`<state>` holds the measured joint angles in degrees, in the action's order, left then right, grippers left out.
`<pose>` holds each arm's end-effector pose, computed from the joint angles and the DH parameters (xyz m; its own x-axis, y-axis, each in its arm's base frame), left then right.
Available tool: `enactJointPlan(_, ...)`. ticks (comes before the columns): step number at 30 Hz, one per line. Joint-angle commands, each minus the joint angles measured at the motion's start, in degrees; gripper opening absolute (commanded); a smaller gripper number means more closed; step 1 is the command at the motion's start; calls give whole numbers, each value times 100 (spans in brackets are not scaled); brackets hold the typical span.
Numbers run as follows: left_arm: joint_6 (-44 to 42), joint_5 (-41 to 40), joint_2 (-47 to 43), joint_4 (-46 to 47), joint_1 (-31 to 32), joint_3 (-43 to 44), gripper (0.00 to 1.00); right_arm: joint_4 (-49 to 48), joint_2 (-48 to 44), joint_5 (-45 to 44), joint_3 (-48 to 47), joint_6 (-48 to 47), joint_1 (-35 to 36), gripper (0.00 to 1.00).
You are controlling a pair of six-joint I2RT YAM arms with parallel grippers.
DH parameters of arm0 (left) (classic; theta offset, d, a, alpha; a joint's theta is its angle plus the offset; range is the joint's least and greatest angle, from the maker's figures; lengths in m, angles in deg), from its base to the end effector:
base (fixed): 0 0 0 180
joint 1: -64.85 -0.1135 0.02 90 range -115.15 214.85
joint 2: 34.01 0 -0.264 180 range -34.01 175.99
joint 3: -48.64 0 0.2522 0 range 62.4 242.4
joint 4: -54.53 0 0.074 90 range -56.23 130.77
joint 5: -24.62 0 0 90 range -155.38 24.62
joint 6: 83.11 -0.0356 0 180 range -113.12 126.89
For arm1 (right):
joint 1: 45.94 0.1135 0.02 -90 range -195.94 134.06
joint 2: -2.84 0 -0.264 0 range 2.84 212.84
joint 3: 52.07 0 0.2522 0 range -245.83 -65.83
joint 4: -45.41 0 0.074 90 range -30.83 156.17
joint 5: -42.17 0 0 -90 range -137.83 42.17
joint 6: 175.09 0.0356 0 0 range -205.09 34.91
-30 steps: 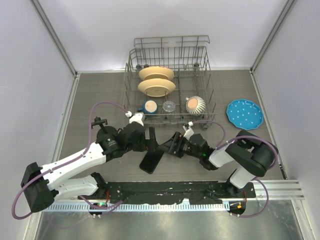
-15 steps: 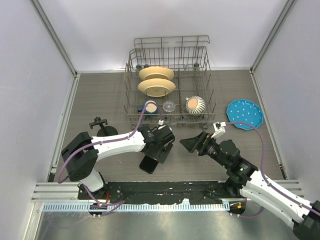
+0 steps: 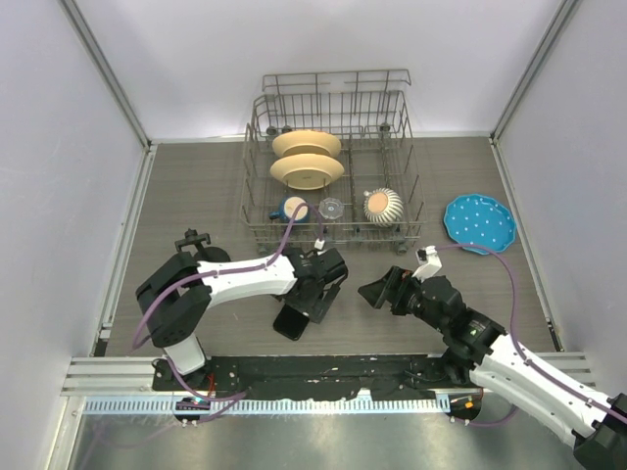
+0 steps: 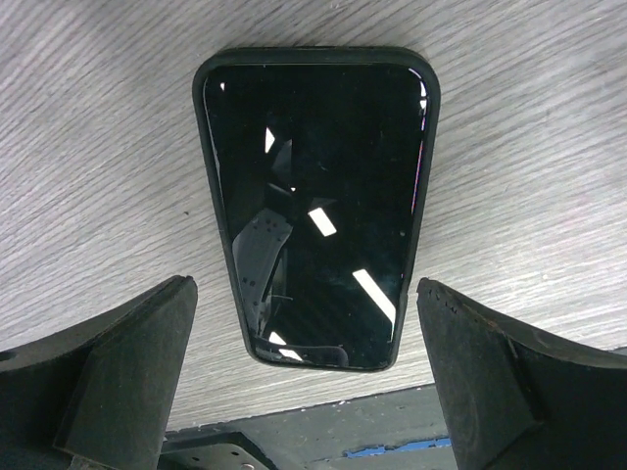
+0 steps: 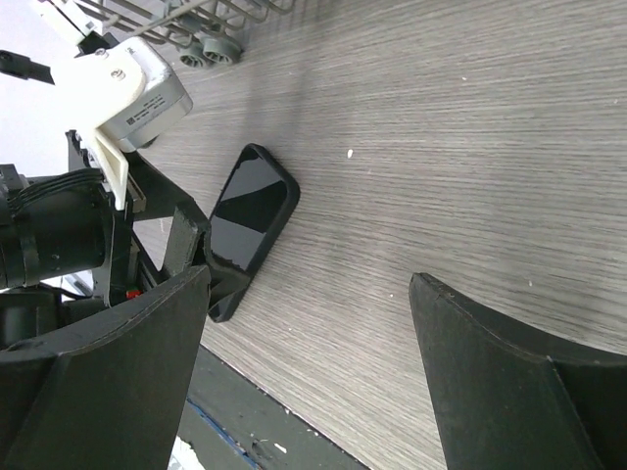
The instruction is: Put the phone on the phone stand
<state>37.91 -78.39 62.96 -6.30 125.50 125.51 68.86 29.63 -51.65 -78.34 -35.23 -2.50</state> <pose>0.1570 -0.2628 0.1816 -0.8435 0.4756 -0.2497 0.4635 0.8793 0.1093 0.1008 0.0922 0.1857 -0.6808 0.4058 -0.6098 -0.1883 0.7076 0.6811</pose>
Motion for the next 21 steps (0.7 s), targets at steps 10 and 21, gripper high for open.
enactJointPlan(10,255,404,736,320,18,-149,99,-231,248,12,-111,-12,-2,88)
enactJointPlan(21,26,1179,1096,681,-114,-378,60,-319,924,311,-173,14,-2,87)
